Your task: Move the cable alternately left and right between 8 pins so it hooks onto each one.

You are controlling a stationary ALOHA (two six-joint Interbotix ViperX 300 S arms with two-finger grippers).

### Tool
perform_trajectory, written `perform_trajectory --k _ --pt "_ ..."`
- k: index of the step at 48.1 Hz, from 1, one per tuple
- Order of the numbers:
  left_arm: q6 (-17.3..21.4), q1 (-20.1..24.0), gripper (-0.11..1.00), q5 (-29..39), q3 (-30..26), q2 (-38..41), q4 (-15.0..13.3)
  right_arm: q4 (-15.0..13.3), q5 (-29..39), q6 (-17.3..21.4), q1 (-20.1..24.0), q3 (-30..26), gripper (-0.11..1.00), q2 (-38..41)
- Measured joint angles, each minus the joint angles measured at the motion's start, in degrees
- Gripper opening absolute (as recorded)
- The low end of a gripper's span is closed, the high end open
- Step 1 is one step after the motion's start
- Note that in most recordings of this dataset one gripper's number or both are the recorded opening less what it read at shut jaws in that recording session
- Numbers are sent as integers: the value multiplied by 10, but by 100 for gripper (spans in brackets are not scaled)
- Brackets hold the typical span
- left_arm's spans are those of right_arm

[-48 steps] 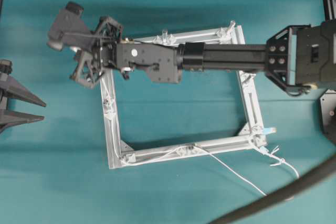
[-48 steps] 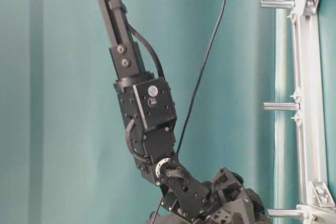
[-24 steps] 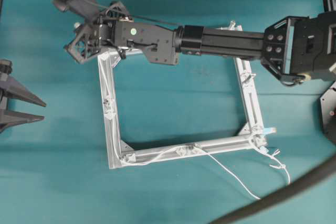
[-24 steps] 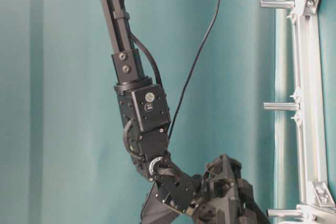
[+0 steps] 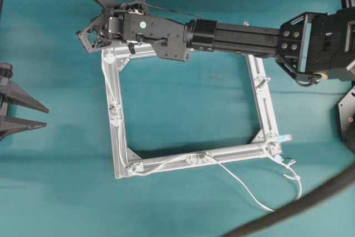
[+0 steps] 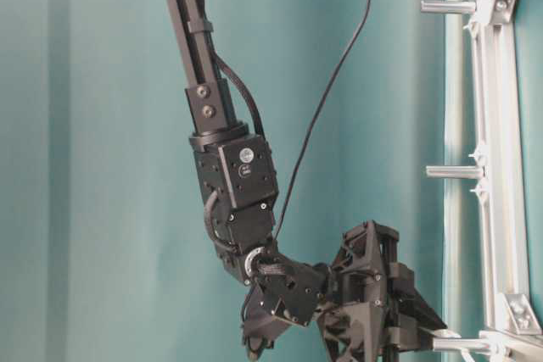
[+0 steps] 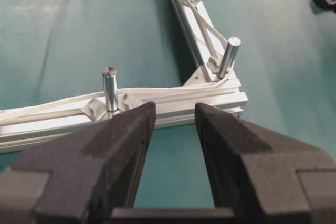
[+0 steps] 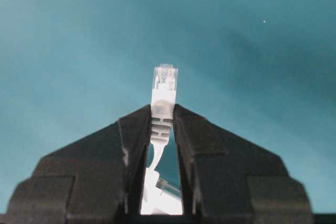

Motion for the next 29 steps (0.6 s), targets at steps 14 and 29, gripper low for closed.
perform_trajectory --k 14,29 --pt "0 0 44 0 0 0 0 -1 0 31 2 54 15 -18" --pt "-1 0 44 0 7 -1 0 -18 -37 49 21 138 15 -68"
